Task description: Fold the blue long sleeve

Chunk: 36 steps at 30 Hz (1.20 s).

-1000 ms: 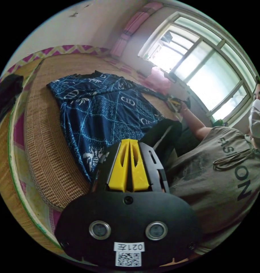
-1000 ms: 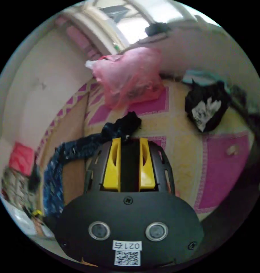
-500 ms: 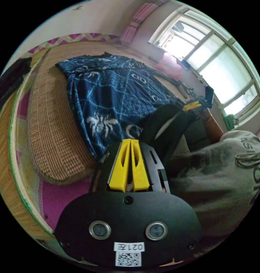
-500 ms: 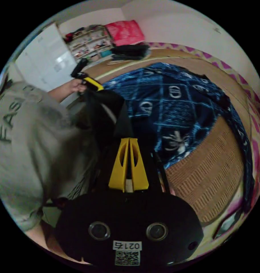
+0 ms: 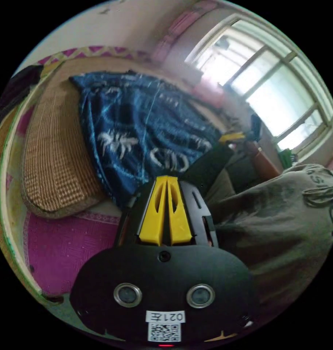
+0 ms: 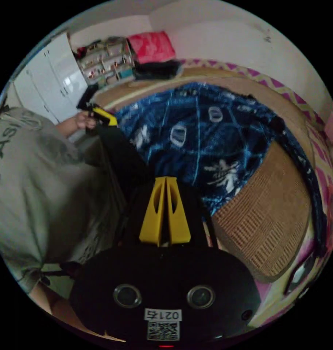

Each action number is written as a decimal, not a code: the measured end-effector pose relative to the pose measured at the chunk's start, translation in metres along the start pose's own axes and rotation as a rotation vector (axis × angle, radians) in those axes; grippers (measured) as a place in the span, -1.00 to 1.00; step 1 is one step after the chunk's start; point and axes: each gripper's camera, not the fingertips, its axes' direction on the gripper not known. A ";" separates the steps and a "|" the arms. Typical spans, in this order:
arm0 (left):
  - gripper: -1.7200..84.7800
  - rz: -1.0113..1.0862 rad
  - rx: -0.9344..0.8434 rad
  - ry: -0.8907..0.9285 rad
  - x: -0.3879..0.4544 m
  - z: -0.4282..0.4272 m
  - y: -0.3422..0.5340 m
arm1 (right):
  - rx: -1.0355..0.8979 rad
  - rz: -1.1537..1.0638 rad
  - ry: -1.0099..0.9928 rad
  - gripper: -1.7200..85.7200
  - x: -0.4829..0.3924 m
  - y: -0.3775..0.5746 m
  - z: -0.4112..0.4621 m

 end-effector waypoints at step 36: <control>-0.78 0.599 -0.024 -0.403 0.192 0.250 -0.406 | 0.038 0.505 0.494 -0.97 0.121 -0.062 0.079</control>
